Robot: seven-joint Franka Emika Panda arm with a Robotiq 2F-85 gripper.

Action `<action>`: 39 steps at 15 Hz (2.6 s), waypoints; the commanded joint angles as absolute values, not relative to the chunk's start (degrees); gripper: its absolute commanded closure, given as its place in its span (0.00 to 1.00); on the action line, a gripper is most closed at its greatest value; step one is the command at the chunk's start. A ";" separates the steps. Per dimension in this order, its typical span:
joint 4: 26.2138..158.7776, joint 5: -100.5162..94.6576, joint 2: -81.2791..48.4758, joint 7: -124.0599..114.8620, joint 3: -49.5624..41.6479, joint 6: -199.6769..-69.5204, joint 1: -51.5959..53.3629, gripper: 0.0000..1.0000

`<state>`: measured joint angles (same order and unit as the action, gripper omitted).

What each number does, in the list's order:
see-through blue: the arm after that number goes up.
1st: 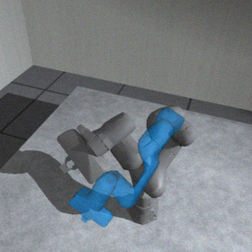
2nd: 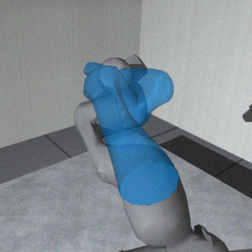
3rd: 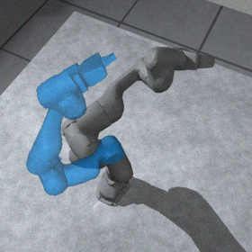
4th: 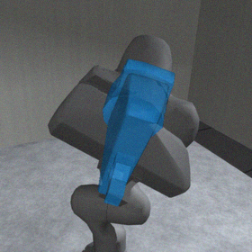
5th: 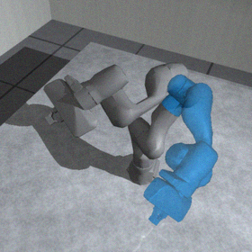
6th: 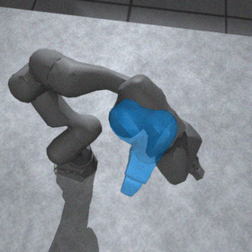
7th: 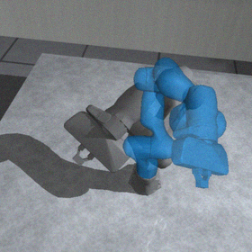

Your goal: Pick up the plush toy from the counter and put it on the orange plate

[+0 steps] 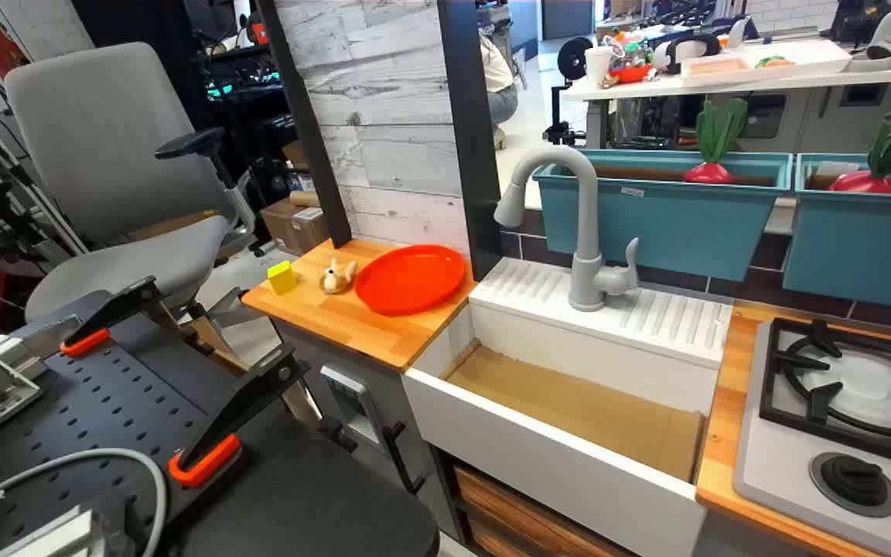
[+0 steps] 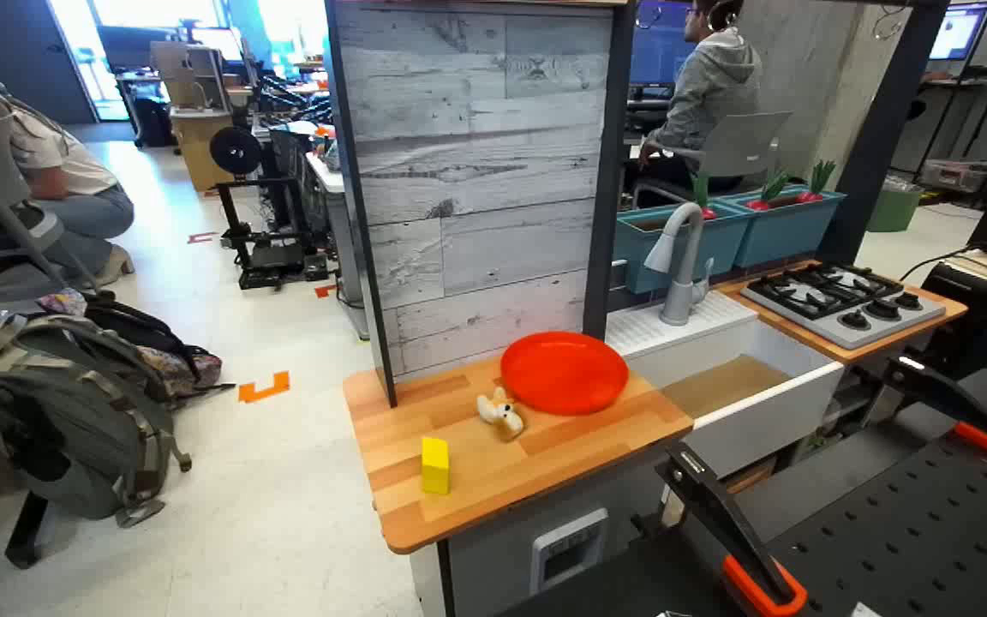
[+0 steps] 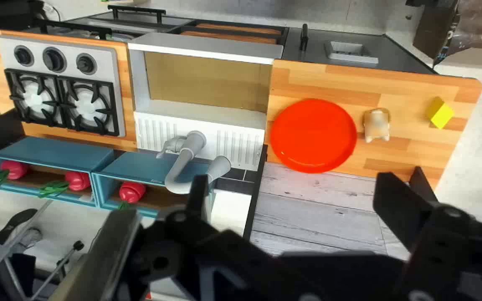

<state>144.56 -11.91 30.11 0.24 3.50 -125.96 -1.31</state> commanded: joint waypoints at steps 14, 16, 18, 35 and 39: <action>144.43 -12.09 30.09 0.09 3.17 -125.74 -0.92 0.00; 144.43 -12.09 30.09 0.09 3.17 -125.74 -0.92 0.00; 144.43 -12.09 30.09 0.09 3.17 -125.74 -0.92 0.00; 136.16 -9.62 -18.04 1.25 6.32 -166.49 3.69 0.00; 128.06 -7.23 -31.83 3.76 8.41 -172.69 3.93 0.00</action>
<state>135.44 -9.68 -22.05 0.81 6.95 -169.76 3.95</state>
